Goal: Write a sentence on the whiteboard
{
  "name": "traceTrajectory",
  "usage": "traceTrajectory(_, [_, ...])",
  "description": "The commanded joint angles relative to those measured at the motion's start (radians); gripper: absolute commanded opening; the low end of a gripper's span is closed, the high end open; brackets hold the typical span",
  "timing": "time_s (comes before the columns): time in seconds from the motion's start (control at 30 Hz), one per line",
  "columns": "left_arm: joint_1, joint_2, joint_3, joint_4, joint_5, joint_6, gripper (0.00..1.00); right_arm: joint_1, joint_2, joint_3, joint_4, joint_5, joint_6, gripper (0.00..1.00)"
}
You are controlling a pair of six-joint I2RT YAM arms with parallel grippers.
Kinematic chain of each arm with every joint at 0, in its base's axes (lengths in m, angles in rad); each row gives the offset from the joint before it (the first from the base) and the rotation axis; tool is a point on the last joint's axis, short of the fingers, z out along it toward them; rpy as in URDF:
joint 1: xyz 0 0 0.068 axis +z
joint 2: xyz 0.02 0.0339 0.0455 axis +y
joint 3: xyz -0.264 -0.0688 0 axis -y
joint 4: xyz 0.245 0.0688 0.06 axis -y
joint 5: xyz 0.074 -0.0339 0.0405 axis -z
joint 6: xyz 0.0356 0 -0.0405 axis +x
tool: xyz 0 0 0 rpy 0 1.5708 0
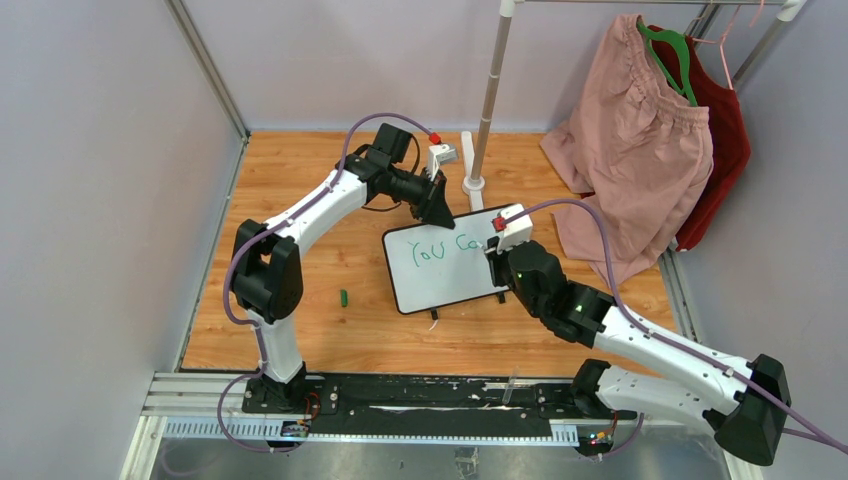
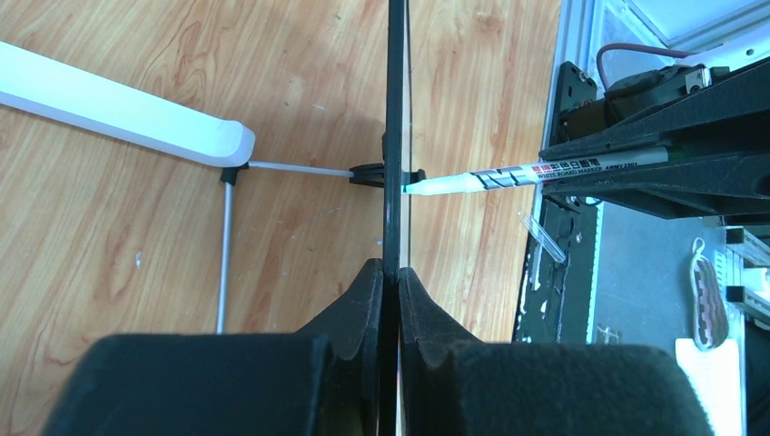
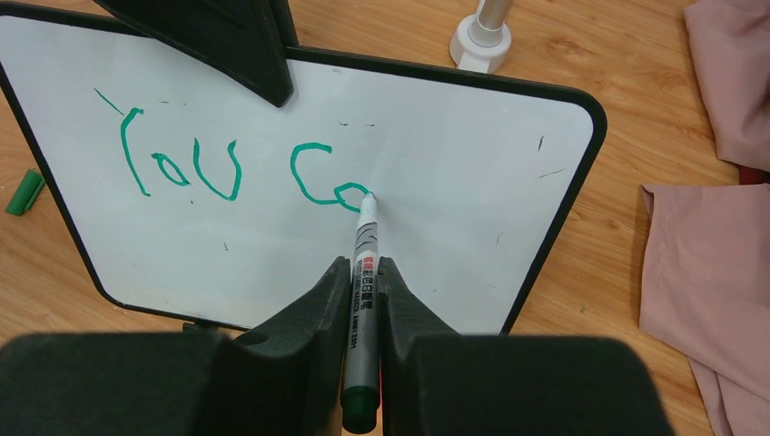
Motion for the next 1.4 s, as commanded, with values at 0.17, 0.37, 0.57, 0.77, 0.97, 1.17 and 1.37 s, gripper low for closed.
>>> traceTrajectory(0.17, [-0.006,-0.034,-0.013,-0.015,-0.003,-0.002,0.00,-0.019,-0.002,0.012,0.006,0.020,-0.005,0.00])
traceTrajectory(0.37, [-0.006,-0.035,-0.015,-0.016,-0.004,-0.002,0.00,-0.019,-0.039,-0.019,-0.016,0.016,0.011,0.00])
traceTrajectory(0.57, [-0.006,-0.034,-0.013,-0.015,-0.003,-0.003,0.00,-0.019,-0.059,-0.029,-0.033,0.014,0.020,0.00])
traceTrajectory(0.77, [-0.006,-0.034,-0.015,-0.015,-0.005,-0.003,0.00,-0.019,-0.106,-0.024,-0.007,-0.010,0.025,0.00])
traceTrajectory(0.97, [-0.006,-0.032,-0.014,-0.014,-0.003,-0.006,0.00,-0.019,-0.113,-0.007,-0.001,0.018,0.007,0.00])
traceTrajectory(1.17, [-0.007,-0.033,-0.014,-0.014,-0.001,-0.005,0.00,-0.034,-0.086,-0.003,0.028,0.026,0.013,0.00])
traceTrajectory(1.37, [-0.008,-0.032,-0.015,-0.015,-0.002,-0.004,0.00,-0.045,-0.059,0.007,0.058,0.015,0.013,0.00])
